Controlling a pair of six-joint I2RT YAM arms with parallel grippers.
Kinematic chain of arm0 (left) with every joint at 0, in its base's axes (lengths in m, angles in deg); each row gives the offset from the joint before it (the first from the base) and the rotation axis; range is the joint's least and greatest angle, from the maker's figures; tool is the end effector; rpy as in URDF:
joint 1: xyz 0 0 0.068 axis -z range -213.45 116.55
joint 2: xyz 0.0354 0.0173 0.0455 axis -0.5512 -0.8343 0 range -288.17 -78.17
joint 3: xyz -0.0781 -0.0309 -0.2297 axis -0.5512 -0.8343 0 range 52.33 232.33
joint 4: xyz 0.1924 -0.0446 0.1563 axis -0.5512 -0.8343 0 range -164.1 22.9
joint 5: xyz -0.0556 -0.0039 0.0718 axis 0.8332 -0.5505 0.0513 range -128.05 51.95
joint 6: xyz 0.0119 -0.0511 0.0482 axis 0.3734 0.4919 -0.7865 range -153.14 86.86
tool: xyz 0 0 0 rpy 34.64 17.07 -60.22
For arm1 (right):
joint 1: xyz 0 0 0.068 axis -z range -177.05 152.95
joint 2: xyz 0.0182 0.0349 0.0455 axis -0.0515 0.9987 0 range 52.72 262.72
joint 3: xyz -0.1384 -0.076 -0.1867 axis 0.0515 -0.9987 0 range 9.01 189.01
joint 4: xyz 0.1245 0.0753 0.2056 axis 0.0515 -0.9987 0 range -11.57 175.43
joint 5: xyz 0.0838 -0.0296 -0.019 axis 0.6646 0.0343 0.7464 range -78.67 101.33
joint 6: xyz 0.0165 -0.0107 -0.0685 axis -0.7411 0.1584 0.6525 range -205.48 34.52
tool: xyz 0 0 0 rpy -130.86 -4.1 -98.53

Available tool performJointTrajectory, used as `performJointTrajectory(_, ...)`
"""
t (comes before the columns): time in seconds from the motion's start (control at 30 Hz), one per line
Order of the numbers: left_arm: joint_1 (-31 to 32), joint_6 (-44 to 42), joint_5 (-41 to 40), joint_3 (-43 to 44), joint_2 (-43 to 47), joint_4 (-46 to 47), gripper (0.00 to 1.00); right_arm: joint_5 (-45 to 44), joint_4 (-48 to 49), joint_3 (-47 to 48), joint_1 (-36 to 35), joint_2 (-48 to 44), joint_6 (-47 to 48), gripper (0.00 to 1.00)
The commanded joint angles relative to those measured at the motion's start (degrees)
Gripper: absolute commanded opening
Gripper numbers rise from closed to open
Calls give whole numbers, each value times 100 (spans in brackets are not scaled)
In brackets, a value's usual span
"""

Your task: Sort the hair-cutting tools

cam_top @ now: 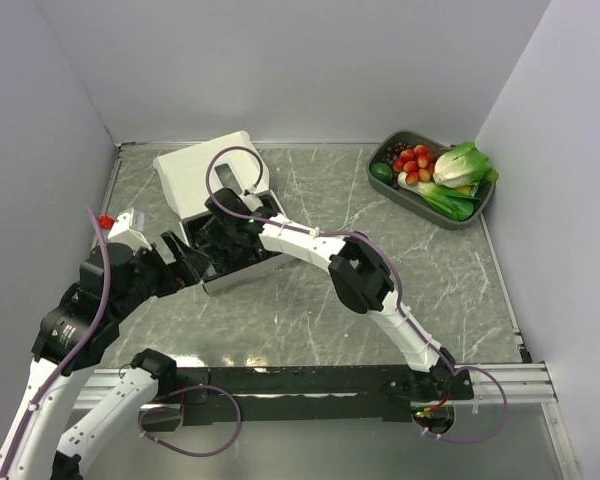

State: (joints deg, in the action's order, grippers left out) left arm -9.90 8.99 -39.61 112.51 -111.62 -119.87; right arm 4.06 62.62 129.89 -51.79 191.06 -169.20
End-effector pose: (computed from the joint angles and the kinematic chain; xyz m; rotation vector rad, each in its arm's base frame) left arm 0.1161 -0.0488 0.3438 -0.3560 2.0656 -0.6857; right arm 0.3166 0.4351 0.1709 0.7043 2.4286 1.0386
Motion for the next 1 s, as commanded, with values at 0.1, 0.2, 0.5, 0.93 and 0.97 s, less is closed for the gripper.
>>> performJointTrajectory(0.1, 62, -117, 33, -15, -30, 118, 97, -161, 74, 173, -19, -106, 49, 47)
performJointTrajectory(0.2, 62, -117, -2, 11, -56, 144, 97, -179, 154, 120, -10, -299, 321, 48)
performJointTrajectory(0.5, 62, -170, -441, 82, -311, 276, 97, 75, 927, -1459, 288, -2135, 1744, 49)
performJointTrajectory(0.93, -26, -469, -960, -569, -1890, 1928, 39, 437, 383, -4545, 1413, -5832, 4557, 41)
performJointTrajectory(0.97, -104, -486, -951, -595, -2024, 2059, 32, 367, 348, -4886, 1440, -6054, 4654, 41)
